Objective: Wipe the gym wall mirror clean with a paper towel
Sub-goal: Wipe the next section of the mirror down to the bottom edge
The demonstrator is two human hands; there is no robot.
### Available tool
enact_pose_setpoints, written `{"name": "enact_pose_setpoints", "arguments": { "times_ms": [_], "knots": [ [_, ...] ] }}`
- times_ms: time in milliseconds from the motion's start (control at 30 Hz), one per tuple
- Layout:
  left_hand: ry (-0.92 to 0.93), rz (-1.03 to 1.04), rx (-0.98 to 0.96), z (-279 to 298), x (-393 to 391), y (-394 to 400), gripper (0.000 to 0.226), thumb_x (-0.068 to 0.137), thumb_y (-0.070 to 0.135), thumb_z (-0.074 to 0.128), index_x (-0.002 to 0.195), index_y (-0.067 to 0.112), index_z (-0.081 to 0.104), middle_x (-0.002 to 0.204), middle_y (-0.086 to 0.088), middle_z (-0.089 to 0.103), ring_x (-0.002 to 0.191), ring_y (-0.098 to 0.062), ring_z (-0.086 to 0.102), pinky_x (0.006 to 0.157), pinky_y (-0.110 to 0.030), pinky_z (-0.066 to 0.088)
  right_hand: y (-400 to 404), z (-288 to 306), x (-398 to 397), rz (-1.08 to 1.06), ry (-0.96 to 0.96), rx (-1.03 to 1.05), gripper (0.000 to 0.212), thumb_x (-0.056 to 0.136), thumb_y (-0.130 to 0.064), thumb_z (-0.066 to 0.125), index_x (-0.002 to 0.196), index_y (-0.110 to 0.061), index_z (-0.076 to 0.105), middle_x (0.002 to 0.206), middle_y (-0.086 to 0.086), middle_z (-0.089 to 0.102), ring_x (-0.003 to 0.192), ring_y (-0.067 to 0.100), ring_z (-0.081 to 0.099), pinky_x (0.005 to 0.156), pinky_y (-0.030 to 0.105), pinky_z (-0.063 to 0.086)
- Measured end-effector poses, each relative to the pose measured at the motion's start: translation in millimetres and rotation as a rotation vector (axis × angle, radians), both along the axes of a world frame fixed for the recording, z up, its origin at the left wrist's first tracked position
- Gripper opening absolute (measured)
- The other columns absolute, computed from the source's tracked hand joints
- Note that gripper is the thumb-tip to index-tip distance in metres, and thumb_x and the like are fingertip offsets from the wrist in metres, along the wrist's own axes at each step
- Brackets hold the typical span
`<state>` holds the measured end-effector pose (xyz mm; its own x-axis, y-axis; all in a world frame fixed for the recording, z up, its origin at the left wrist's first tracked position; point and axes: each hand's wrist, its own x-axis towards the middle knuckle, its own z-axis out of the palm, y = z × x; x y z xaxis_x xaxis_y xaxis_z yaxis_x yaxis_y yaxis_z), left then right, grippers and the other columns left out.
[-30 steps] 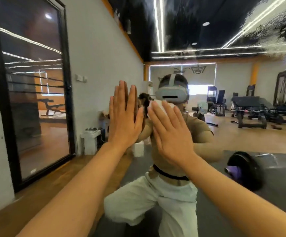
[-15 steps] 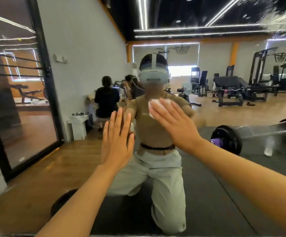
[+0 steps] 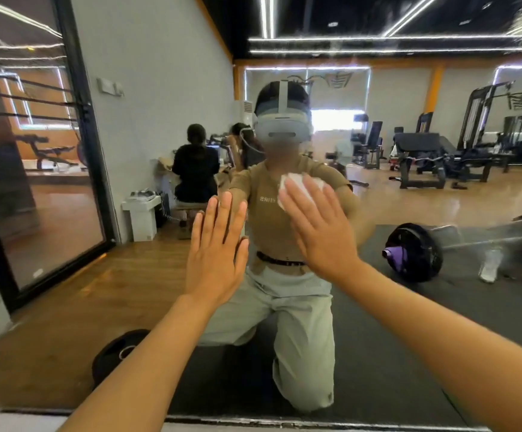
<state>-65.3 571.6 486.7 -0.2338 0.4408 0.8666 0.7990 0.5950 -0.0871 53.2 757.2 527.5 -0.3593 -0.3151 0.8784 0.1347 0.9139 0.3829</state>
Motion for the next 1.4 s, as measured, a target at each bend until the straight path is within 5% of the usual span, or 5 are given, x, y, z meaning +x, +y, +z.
{"name": "enact_pose_setpoints", "arguments": {
  "times_ms": [300, 700, 1133, 1267, 1400],
  "knots": [
    [-0.005, -0.001, -0.024, -0.2, -1.6, -1.0, 0.065, 0.105, 0.034, 0.031, 0.161, 0.016, 0.004, 0.168, -0.009, -0.004, 0.155, -0.026, -0.005, 0.125, -0.044, -0.002, 15.6, -101.8, 13.6, -0.104, -0.274, 0.300, 0.064, 0.097, -0.008, 0.044, 0.158, -0.015, 0.023, 0.165, 0.004, 0.019, 0.153, 0.025, 0.016, 0.125, 0.043, 0.014],
    [-0.077, -0.014, 0.099, -27.1, -8.8, -24.6, 0.073, 0.099, 0.033, 0.047, 0.161, 0.015, 0.013, 0.168, -0.013, -0.002, 0.155, -0.029, -0.003, 0.125, -0.043, -0.005, -6.6, 109.1, -5.5, -0.062, 0.214, -0.241, 0.052, 0.105, -0.010, 0.035, 0.155, -0.001, 0.026, 0.162, 0.019, 0.022, 0.151, 0.040, 0.016, 0.125, 0.046, 0.003],
    [-0.256, 0.057, 0.089, -48.8, -48.9, -66.4, 0.092, 0.091, 0.071, 0.034, 0.161, 0.021, 0.002, 0.167, -0.011, -0.015, 0.154, -0.030, -0.012, 0.122, -0.049, -0.012, -23.2, -129.4, -8.2, -0.168, -0.386, 0.334, 0.080, 0.093, -0.008, 0.056, 0.160, -0.013, 0.013, 0.167, 0.003, 0.009, 0.153, 0.024, 0.013, 0.126, 0.041, 0.004],
    [-0.211, 0.060, -0.012, -48.4, -58.1, -81.6, 0.091, 0.092, 0.067, 0.039, 0.161, 0.021, 0.000, 0.167, -0.010, -0.015, 0.154, -0.027, -0.014, 0.123, -0.044, -0.012, -22.8, -101.5, -3.8, -0.187, -0.430, 0.436, 0.070, 0.093, -0.002, 0.038, 0.159, -0.012, 0.015, 0.168, 0.004, 0.006, 0.153, 0.024, 0.012, 0.126, 0.040, 0.002],
    [-0.167, 0.046, -0.036, -47.7, -62.5, -85.1, 0.094, 0.092, 0.064, 0.045, 0.161, 0.021, -0.002, 0.167, -0.011, -0.016, 0.154, -0.027, -0.014, 0.122, -0.041, -0.016, -44.0, -7.8, -19.4, -0.164, -0.126, 0.102, 0.063, 0.093, 0.006, 0.044, 0.154, -0.005, 0.030, 0.162, 0.012, 0.026, 0.151, 0.030, 0.017, 0.125, 0.046, 0.011]
  ]
}}
